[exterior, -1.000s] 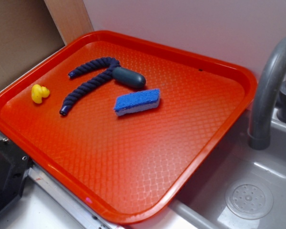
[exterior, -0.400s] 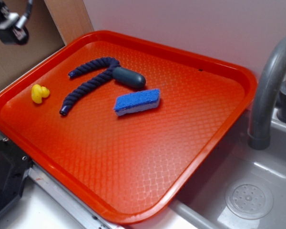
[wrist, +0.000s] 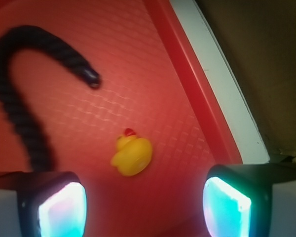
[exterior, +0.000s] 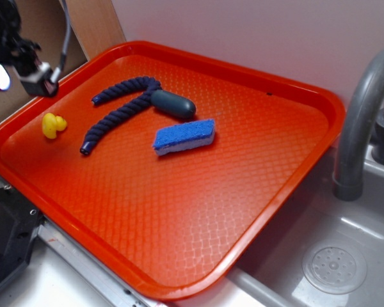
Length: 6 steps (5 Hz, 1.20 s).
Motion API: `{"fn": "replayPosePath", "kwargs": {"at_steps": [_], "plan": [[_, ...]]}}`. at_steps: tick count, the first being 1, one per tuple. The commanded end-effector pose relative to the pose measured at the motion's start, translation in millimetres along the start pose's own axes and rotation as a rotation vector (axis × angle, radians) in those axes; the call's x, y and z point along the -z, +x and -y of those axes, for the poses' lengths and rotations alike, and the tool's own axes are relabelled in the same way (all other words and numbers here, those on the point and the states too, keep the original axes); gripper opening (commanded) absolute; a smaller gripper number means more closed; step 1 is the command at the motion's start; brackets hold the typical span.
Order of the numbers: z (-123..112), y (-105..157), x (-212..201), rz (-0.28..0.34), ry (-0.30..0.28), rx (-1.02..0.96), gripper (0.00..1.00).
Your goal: Grab the yellow duck.
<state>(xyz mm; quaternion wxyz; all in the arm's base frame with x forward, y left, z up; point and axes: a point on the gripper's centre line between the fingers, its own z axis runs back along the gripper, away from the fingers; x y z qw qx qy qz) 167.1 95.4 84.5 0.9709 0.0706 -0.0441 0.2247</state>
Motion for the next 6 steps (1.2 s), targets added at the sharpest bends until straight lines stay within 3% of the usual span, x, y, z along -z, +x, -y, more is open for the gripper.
{"fn": "replayPosePath", "kwargs": {"at_steps": [1,2,3,4,6], "plan": [[0,5,34,-0.011,0.068,0.039,1.00],[0,10,52,-0.020,0.112,0.049,1.00],[2,12,61,-0.046,0.112,0.067,1.00],[5,12,62,-0.029,0.095,0.110,0.00],[6,12,49,-0.012,0.043,0.141,0.00]]}}
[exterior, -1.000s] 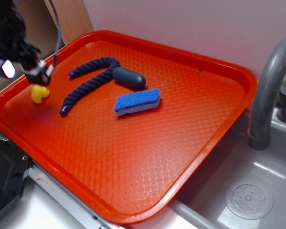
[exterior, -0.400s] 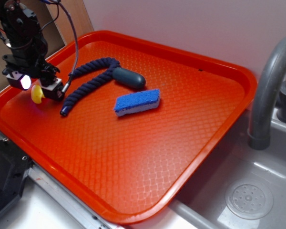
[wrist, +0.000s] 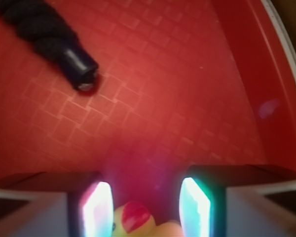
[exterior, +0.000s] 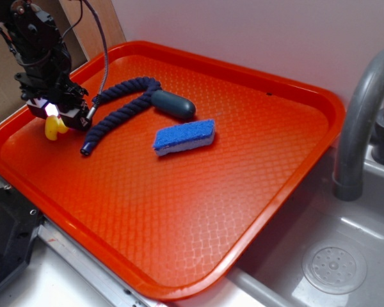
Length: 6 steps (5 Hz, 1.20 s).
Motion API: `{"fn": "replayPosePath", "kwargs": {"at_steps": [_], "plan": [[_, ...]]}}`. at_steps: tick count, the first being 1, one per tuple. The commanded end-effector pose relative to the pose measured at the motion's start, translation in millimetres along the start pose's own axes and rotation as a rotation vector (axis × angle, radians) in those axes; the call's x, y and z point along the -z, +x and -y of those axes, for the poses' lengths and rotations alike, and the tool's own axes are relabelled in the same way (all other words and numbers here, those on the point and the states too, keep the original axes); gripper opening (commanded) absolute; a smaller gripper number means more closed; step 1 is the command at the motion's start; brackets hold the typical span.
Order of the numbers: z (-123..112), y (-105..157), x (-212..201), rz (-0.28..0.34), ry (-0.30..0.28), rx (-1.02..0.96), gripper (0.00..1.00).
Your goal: Grab the yellow duck.
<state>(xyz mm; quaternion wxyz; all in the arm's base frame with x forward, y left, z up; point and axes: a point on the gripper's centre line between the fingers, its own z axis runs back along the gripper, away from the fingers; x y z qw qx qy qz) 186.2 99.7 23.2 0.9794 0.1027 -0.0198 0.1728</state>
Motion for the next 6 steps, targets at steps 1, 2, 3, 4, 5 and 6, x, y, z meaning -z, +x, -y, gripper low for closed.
{"fn": "replayPosePath", "kwargs": {"at_steps": [1,2,3,4,5,6], "plan": [[-8,7,-34,0.032,-0.040,0.016,0.00],[-4,19,-82,0.034,-0.081,-0.002,0.00],[17,24,-137,-0.006,-0.181,0.076,0.00],[36,12,-194,0.014,-0.287,0.199,0.00],[52,-6,-239,0.040,-0.399,0.262,0.00],[68,-23,-264,0.015,-0.499,0.383,0.00]]}}
